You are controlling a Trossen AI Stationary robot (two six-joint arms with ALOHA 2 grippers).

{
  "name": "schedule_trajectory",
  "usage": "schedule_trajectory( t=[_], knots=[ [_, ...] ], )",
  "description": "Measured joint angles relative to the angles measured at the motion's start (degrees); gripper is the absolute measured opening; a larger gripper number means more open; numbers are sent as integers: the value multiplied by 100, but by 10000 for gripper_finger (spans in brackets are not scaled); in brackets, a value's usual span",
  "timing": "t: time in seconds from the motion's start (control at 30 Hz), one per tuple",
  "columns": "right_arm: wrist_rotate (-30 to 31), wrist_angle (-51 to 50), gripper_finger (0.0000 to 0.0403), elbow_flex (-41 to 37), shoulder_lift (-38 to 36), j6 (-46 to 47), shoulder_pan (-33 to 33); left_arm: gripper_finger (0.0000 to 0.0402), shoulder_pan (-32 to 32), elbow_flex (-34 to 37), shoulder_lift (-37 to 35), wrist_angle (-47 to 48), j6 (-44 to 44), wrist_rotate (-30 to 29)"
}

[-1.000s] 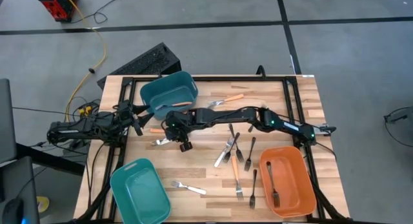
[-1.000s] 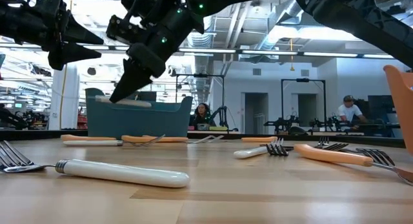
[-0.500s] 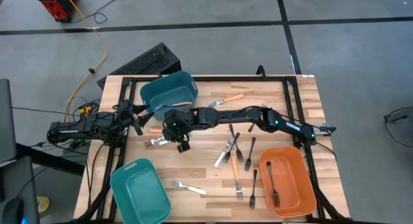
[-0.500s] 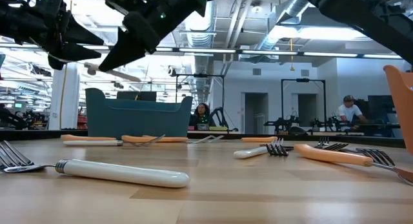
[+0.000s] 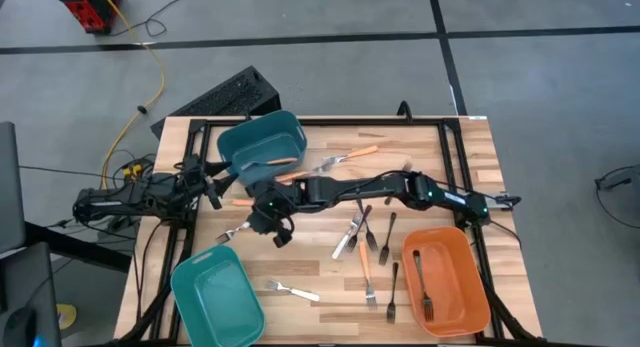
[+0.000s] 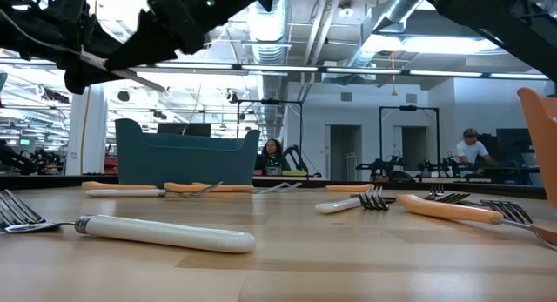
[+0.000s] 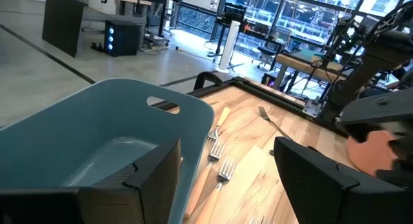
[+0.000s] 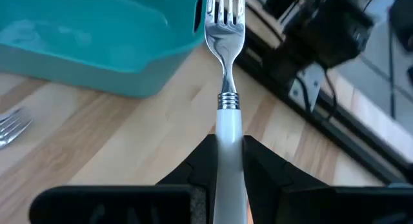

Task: Sort silverware by color (type)
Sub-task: Put the white fork into the green bin

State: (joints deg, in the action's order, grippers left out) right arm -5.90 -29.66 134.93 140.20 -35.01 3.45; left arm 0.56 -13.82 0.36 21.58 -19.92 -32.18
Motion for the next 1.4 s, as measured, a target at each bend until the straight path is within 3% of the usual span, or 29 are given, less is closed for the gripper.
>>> schedule_trajectory(
  t=[0.6,1.2,1.4],
  knots=[
    [-52,1216,82,0,0,-456,535,235,0,0,0,0,-11,-7],
    [-1498,2553,82,-6,87,-533,701,235,0,0,2,-2,-2,-18],
    [-1554,3007,82,-7,85,-240,696,235,-1,0,2,-3,14,-20]
  ],
)
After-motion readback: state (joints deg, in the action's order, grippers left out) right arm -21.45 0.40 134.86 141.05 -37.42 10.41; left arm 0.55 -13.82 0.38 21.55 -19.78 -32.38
